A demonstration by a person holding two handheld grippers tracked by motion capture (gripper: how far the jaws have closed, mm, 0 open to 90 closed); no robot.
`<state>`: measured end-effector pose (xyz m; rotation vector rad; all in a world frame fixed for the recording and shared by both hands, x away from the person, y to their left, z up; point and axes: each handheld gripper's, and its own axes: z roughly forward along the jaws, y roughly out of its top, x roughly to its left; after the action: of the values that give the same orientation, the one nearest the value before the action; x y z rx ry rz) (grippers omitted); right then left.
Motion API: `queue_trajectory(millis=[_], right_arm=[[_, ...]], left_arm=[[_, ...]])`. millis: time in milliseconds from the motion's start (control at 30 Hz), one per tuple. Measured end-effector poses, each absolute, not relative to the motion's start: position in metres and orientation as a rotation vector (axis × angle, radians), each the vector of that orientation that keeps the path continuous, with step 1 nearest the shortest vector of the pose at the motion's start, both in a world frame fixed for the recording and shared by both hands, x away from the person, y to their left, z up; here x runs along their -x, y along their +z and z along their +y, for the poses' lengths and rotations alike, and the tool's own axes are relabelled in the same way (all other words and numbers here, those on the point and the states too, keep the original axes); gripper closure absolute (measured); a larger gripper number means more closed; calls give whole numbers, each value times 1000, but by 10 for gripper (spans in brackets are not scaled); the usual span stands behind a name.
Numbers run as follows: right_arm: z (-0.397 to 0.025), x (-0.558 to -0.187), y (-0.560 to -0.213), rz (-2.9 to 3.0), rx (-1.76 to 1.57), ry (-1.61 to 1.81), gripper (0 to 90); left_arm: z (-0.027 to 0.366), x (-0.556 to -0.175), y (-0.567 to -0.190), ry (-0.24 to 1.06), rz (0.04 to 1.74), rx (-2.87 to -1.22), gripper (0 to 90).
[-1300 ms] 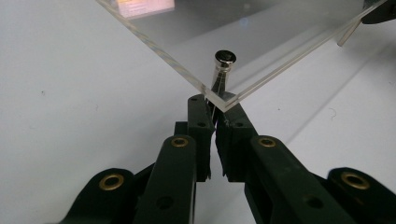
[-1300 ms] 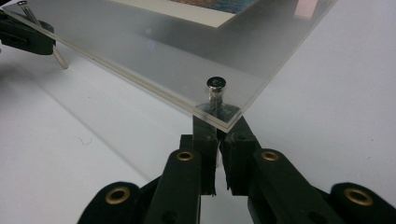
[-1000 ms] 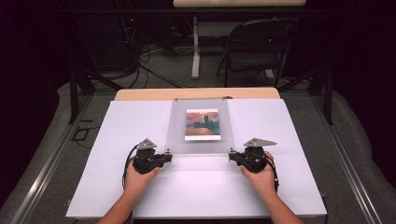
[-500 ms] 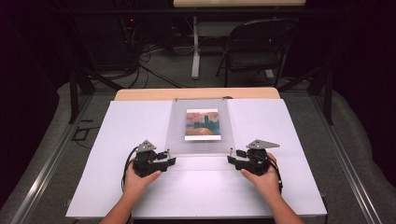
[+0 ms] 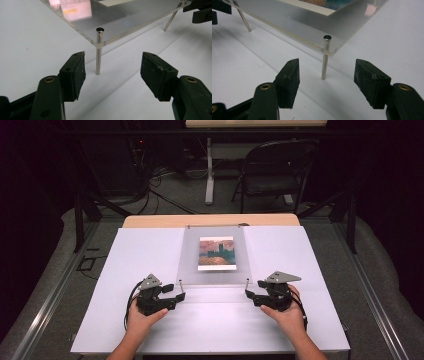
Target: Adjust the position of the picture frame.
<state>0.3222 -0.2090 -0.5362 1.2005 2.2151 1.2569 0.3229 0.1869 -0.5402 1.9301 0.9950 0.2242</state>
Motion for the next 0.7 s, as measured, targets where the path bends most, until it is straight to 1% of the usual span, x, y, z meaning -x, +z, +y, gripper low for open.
queue_trajectory(millis=[267, 500, 700], right_arm=[[-213, -312, -533, 2231, -1152, 1257, 387], [-219, -299, -528, 2231, -1146, 1292, 388], [-223, -293, -521, 2219, -1105, 1295, 417]], left_arm=[[198, -311, -535, 210, 1001, -1902, 377], [209, -303, -531, 226, 1001, -1881, 380], [217, -301, -524, 231, 1017, -1859, 389]])
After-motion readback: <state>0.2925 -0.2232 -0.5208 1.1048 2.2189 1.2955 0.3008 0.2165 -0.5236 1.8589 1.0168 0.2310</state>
